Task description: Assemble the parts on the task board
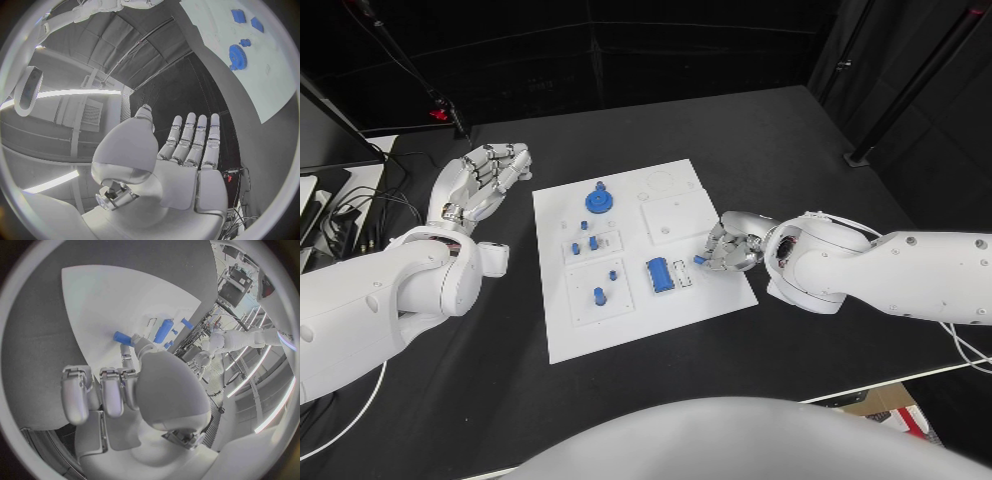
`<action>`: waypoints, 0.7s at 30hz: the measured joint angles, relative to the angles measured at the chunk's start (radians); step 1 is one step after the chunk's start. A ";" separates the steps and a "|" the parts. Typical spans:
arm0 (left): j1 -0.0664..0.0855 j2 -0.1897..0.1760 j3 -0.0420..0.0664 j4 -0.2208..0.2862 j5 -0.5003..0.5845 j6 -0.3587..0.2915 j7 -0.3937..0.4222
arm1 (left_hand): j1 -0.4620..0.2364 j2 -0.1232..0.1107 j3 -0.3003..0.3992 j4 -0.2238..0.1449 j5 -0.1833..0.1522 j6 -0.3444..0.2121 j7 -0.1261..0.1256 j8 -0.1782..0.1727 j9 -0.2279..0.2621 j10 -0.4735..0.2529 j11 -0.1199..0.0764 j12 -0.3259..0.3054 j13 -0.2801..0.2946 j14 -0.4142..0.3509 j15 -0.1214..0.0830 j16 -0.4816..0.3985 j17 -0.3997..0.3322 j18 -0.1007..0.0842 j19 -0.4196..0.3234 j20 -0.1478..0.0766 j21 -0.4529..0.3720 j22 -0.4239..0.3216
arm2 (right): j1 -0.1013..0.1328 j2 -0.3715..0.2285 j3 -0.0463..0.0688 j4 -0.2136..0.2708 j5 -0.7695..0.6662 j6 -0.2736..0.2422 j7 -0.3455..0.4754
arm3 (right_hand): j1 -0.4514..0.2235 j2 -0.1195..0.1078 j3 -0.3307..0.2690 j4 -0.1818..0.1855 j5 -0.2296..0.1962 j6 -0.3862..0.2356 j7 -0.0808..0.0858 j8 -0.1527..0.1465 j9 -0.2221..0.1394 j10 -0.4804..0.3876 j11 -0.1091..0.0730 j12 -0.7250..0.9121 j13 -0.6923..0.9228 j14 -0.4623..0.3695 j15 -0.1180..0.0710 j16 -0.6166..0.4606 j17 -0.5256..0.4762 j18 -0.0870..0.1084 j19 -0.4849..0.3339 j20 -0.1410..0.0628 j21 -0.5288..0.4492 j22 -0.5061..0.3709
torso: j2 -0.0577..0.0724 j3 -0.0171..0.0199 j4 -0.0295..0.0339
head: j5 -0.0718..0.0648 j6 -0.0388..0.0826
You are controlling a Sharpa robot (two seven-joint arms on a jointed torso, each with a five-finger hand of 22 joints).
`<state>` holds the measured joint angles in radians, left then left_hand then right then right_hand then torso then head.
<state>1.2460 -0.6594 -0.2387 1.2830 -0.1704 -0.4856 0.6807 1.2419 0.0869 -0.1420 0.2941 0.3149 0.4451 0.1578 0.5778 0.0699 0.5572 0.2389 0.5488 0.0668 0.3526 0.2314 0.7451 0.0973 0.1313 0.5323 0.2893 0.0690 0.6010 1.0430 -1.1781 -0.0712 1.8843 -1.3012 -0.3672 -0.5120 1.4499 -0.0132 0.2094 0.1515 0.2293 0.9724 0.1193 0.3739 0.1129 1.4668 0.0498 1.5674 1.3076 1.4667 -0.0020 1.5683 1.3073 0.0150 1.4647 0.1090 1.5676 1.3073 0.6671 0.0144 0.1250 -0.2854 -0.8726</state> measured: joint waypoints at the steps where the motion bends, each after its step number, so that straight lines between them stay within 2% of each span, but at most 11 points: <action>1: 0.000 0.000 0.000 0.000 0.000 0.000 0.000 | 0.000 0.000 0.000 0.000 0.000 0.000 0.000 0.000 0.000 0.000 0.000 0.000 0.000 0.000 0.000 0.000 0.000 0.000 0.000 0.000 0.000 0.000 | 0.000 0.000 0.000 -0.001 0.005 -0.006 0.005 | 0.000 0.000 0.000 0.000 0.000 0.000 0.000 0.000 0.000 0.000 0.000 0.000 0.000 0.000 0.000 0.000 0.000 0.000 0.000 0.000 0.000 0.000 | 0.000 0.0000 0.0001 | 0.000 0.000; 5: 0.000 0.000 0.000 0.000 0.000 0.000 0.000 | 0.000 0.000 0.000 0.000 0.000 0.000 0.000 0.000 0.000 0.000 0.000 0.000 0.000 0.000 0.000 0.000 0.000 0.000 0.000 0.000 0.000 0.000 | 0.000 0.000 0.000 -0.003 0.025 -0.030 0.023 | 0.000 0.000 0.003 -0.004 0.005 0.011 0.011 -0.009 0.000 -0.004 -0.004 0.000 0.000 0.000 0.000 0.000 0.000 0.000 0.000 0.000 0.000 0.000 | 0.000 0.0000 0.0002 | 0.002 0.000; 12: 0.000 -0.002 0.000 0.001 0.000 0.000 0.000 | 0.000 0.000 -0.003 -0.003 0.000 0.000 0.000 0.000 0.000 0.000 0.000 0.000 0.000 0.000 0.000 0.000 -0.001 0.000 0.000 0.000 0.000 0.000 | 0.000 -0.003 0.000 0.002 0.070 -0.064 0.050 | -0.001 -0.001 0.003 -0.004 0.007 0.011 0.011 -0.014 0.000 -0.004 -0.004 0.000 0.000 0.000 0.000 0.000 0.000 0.000 0.000 0.000 0.000 0.000 | 0.000 0.0000 0.0001 | 0.008 0.000; 17: 0.000 -0.001 0.000 -0.001 0.000 0.000 0.000 | 0.000 0.000 -0.003 -0.003 0.000 0.000 0.000 0.000 0.000 0.000 0.000 0.000 0.000 0.000 0.000 0.000 -0.001 0.000 0.000 0.000 0.000 0.000 | 0.001 -0.019 0.001 0.019 0.152 -0.073 0.065 | -0.008 -0.008 0.000 -0.007 0.025 0.021 0.010 -0.032 0.001 -0.004 -0.004 0.000 0.000 0.000 0.000 0.000 0.000 0.000 0.000 0.000 0.000 0.000 | 0.000 0.0000 0.0003 | 0.006 0.000; 18: 0.000 0.000 0.000 -0.001 0.000 0.000 0.000 | 0.000 0.000 -0.003 -0.003 0.000 0.000 0.000 0.000 0.000 0.000 0.000 0.000 0.000 0.000 0.000 0.000 -0.001 0.000 0.000 0.000 0.000 0.000 | 0.001 -0.021 0.001 0.021 0.171 -0.073 0.067 | -0.011 -0.011 0.000 -0.007 0.026 0.029 0.004 -0.034 0.001 -0.004 -0.004 0.000 0.000 0.000 0.000 0.000 0.000 0.000 0.000 0.000 0.000 0.000 | -0.001 -0.0001 0.0007 | 0.006 0.000; 21: 0.000 0.001 0.000 -0.002 0.000 0.000 0.000 | 0.000 0.000 -0.003 -0.003 0.000 0.000 0.000 0.000 0.000 0.000 0.000 0.000 0.000 0.000 0.000 0.000 -0.001 0.000 0.000 0.000 0.000 0.000 | 0.002 -0.022 0.001 0.025 0.242 -0.070 0.075 | -0.011 -0.011 0.000 -0.007 0.029 0.030 0.005 -0.035 0.001 -0.004 -0.004 0.000 0.000 0.000 0.000 0.000 0.000 0.000 0.000 0.000 0.000 0.000 | -0.001 -0.0003 0.0008 | 0.005 0.000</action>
<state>1.2460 -0.6579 -0.2387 1.2811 -0.1703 -0.4856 0.6807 1.2419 0.0869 -0.1448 0.2913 0.3149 0.4451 0.1578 0.5778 0.0699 0.5572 0.2389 0.5488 0.0668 0.3527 0.2314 0.7451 0.0961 0.1313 0.5324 0.2894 0.0690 0.6011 1.0449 -1.1996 -0.0700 1.9088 -1.0588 -0.4372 -0.4374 1.4393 -0.0238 0.2097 0.1447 0.2586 1.0020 0.1238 0.3386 0.1137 1.4631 0.0462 1.5674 1.3075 1.4667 -0.0019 1.5683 1.3073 0.0149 1.4647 0.1090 1.5676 1.3073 0.6663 0.0141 0.1258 -0.2800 -0.8726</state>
